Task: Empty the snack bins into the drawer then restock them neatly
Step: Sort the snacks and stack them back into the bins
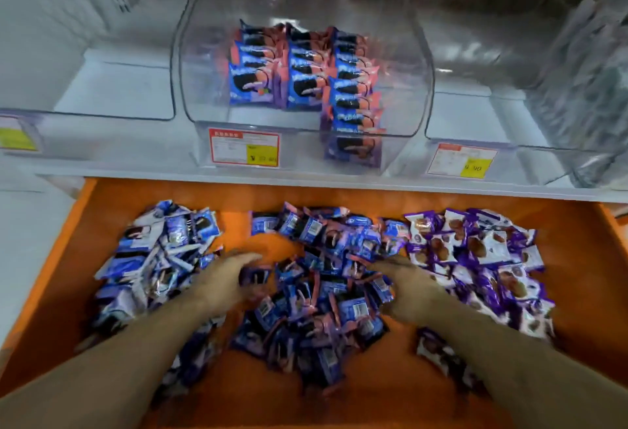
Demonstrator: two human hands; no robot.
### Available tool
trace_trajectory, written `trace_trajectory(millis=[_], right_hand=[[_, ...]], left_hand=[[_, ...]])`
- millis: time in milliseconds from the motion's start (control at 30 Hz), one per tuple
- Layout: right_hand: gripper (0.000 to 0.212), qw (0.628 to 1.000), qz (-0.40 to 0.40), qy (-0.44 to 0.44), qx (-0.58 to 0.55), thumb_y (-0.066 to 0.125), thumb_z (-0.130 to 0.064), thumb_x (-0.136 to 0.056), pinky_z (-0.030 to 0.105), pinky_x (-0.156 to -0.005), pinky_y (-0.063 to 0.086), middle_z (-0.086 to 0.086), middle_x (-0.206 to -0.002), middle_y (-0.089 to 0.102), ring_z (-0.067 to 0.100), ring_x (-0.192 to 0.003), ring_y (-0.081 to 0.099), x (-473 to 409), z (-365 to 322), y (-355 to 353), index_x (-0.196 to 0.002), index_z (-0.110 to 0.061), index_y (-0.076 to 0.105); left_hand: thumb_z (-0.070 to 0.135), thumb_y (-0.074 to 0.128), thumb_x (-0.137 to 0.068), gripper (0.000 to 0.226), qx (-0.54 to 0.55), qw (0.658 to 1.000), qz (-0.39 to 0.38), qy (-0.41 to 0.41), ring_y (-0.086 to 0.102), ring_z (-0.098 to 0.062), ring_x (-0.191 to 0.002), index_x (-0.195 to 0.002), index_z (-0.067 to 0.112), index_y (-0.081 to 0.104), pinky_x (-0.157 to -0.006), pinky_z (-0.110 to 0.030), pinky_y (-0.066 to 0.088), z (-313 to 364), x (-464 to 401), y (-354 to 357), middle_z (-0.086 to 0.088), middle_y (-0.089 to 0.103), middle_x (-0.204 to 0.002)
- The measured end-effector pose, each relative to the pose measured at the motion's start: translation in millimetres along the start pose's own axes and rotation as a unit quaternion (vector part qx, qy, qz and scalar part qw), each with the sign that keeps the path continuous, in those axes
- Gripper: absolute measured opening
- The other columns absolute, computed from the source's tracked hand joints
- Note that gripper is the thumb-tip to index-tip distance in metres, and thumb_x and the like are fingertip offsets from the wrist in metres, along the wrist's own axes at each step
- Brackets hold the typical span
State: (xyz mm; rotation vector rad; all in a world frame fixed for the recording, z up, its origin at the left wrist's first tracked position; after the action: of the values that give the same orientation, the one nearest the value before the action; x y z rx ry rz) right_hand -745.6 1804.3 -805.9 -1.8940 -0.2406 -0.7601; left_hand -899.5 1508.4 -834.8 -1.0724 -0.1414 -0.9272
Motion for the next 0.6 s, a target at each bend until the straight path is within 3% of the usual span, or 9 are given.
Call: trace_trajectory(millis=[100,233,333,500,600], right_hand=[[0.079,1.0,0.004,0.018,-0.022,0.09,-0.032,-0.081,0.035,-0.112,0.047,-0.001,-0.164,0.03,0.024,-0.145,0.043,-16,11,25,-0.148,-0.041,0.05],[0.071,0.998,0.026,0.031,-0.038,0.091,-0.03,-0.077,0.031,-0.107,0.05,-0.007,-0.153,0.035,0.02,-0.139,0.045,-29,22,45,-0.138,-0.042,0.058],[0.071,0.998,0.021,0.042,-0.04,0.095,-0.03,-0.074,0.028,-0.103,0.051,-0.007,-0.151,0.034,0.02,-0.133,0.05,-29,25,43,-0.136,-0.034,0.06],[0.064,0.993,0.046,0.077,-0.078,0.097,-0.029,-0.07,0.026,-0.1,0.048,-0.006,-0.132,0.04,0.017,-0.12,0.051,-18,29,7,-0.125,-0.031,0.063],[0.06,0.987,0.029,0.09,-0.134,0.098,-0.026,-0.067,0.03,-0.1,0.051,-0.002,-0.132,0.048,0.019,-0.117,0.056,-7,17,-20,-0.115,-0.039,0.065]], left_hand=[[0.047,0.079,-0.089,0.076,-0.015,0.999,-0.027,-0.022,0.044,-0.022,-0.145,-0.155,0.031,0.044,-0.115,-0.034,0.04,-19,-21,9,0.003,0.043,-0.162],[0.04,0.077,-0.092,0.063,-0.042,0.998,-0.043,-0.016,0.047,-0.022,-0.141,-0.149,0.029,0.052,-0.113,-0.036,0.042,-22,-36,17,0.002,0.047,-0.157],[0.032,0.077,-0.093,0.043,-0.029,0.999,-0.033,-0.016,0.056,-0.02,-0.127,-0.134,0.031,0.061,-0.098,-0.033,0.048,-21,-39,20,0.005,0.056,-0.145],[0.026,0.084,-0.086,0.038,0.02,0.999,0.031,-0.007,0.061,-0.014,-0.111,-0.112,0.041,0.06,-0.088,-0.029,0.051,-14,-27,-4,0.013,0.059,-0.126],[0.023,0.087,-0.083,0.043,0.098,0.994,0.04,-0.028,0.068,-0.016,-0.077,-0.11,0.044,0.061,-0.06,-0.029,0.055,0,-12,-29,0.008,0.06,-0.106]])
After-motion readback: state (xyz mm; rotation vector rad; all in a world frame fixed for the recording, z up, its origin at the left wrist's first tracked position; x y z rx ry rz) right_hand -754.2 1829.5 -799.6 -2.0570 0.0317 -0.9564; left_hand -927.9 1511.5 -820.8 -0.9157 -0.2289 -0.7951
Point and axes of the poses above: each hand's wrist, its own x-axis away from the middle knuckle, its own y-axis out of the palm, z = x × y, the point moved 6 cm from there along -x, towards the middle knuckle
